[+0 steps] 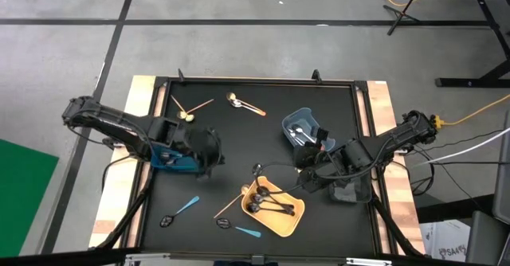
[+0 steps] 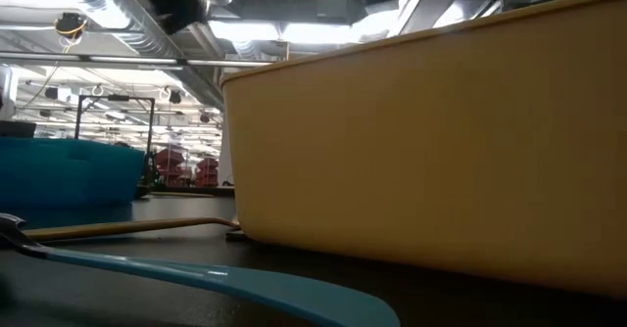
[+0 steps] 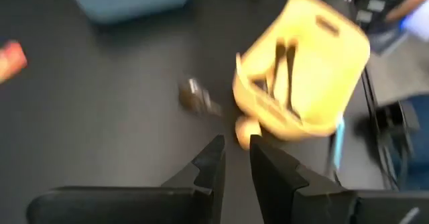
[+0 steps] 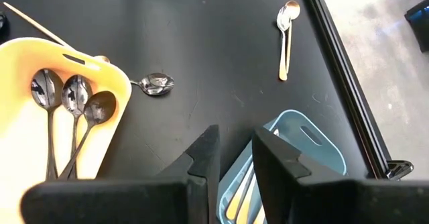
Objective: Sort silverware by color (type)
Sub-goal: Put the blue spoon into the blue bin
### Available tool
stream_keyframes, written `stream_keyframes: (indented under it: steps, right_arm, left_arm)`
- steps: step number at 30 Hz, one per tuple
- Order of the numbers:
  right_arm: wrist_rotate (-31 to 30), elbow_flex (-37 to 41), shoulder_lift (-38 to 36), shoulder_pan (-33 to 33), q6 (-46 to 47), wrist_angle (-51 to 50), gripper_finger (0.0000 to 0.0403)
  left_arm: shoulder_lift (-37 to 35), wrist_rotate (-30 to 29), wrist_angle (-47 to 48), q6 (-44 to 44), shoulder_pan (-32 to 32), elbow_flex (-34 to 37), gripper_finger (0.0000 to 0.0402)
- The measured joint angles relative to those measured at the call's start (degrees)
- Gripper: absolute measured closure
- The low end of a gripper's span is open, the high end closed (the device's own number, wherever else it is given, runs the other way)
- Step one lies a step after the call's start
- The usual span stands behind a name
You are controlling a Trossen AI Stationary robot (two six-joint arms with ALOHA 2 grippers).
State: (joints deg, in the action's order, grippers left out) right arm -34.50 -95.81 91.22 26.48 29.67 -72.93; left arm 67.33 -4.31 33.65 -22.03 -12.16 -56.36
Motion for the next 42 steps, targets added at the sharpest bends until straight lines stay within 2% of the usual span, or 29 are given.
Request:
stream_keyframes:
  steps: [5, 8, 13, 17, 28, 42]
  right_arm:
    - [0.1, 0.0, 0.0, 0.0, 0.0, 0.0, 0.0325]
    - [0.3, 0.0, 0.0, 0.0, 0.0, 0.0, 0.0325]
    - [0.6, 0.0, 0.0, 0.1, 0.0, 0.0, 0.0325]
    - [0.6, 0.0, 0.0, 0.1, 0.0, 0.0, 0.0325]
    - [0.6, 0.0, 0.0, 0.1, 0.0, 0.0, 0.0325]
    - [0.6, 0.0, 0.0, 0.1, 0.0, 0.0, 0.0325]
  left_arm:
    - [0.4, 3.4, 12.2, -14.5, -6.7, 0.0, 0.0338]
    - [0.8, 3.4, 18.0, -23.0, -12.3, 0.0, 0.0338]
    - [2.2, 1.3, 21.6, -34.5, -21.5, 0.0, 0.0338]
    - [4.5, -0.8, 21.6, -39.6, -27.1, 0.0, 0.0338]
    - [13.9, -0.5, 24.2, -48.1, -33.5, 0.0, 0.0338]
    - [23.5, 5.9, 23.5, -48.0, -34.1, 0.0, 0.0338]
